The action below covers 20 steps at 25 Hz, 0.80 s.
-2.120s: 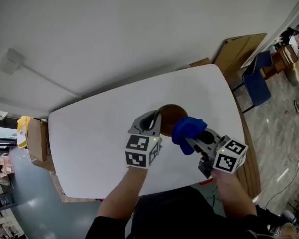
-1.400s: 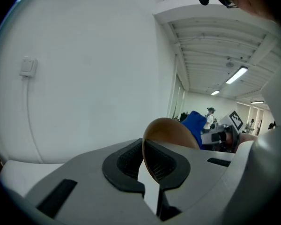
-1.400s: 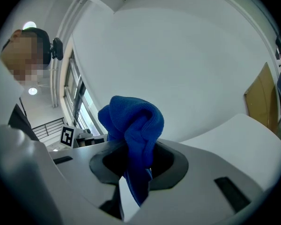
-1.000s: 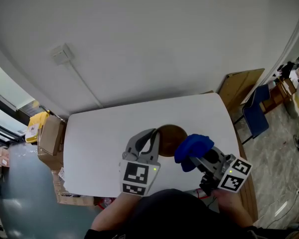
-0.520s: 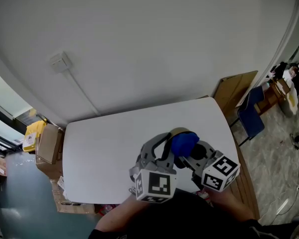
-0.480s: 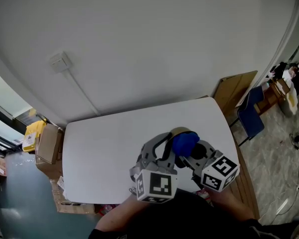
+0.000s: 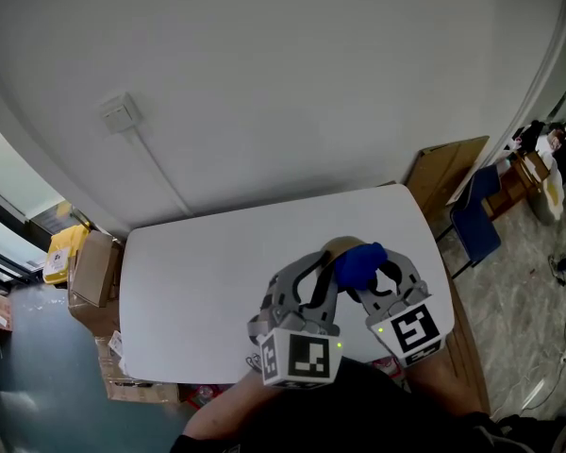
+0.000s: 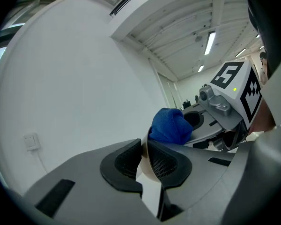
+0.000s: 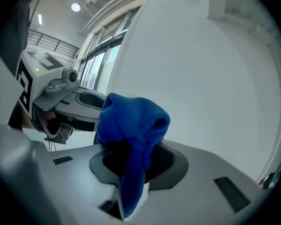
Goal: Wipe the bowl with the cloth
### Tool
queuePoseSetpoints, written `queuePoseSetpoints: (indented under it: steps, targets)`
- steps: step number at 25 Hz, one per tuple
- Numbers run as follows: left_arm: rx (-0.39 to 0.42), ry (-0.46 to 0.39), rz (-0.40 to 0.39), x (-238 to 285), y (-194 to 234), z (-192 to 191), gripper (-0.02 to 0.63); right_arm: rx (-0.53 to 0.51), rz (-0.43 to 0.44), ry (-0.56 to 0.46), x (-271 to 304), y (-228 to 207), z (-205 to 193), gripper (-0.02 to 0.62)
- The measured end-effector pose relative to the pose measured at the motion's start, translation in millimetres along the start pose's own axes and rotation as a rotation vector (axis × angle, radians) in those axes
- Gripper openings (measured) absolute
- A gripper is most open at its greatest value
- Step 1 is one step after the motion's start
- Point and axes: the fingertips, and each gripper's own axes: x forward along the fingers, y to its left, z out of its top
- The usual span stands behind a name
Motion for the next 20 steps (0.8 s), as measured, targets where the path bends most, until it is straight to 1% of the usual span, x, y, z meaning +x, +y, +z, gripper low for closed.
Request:
queuePoseSetpoints:
  steps: [2,5,7,12,20]
  targets:
    - [-0.004,-0.001,0.007,-2.2,2.7,0.1,0.044,-0.056,-0.034,0.028,-1.8,-0.6,-1.3,0.08]
    - [-0.015,-0.014,0.012,-4.7,5.8,4.7,0.044,-0.188,-0.046,0.106,-2.7,3.2,-8.8,0.08]
    - [-0.028,-0.033,0.003,-6.1,6.0,11.8,0.046,-0.224,-0.044,0.126,-1.5,7.3,-10.8,0.08]
    - [-0.062,-0.085,-0.046,-9.3,-3.7,29.5,0.051,-0.211,-0.017,0.108,-1.1,13.5,-5.0,0.08]
    - [-0.057,-0.11,-0.055,-7.2,-5.6,42.9,0.052,-0.175,0.025,0.075,-2.9,17.7,4.8,0.08]
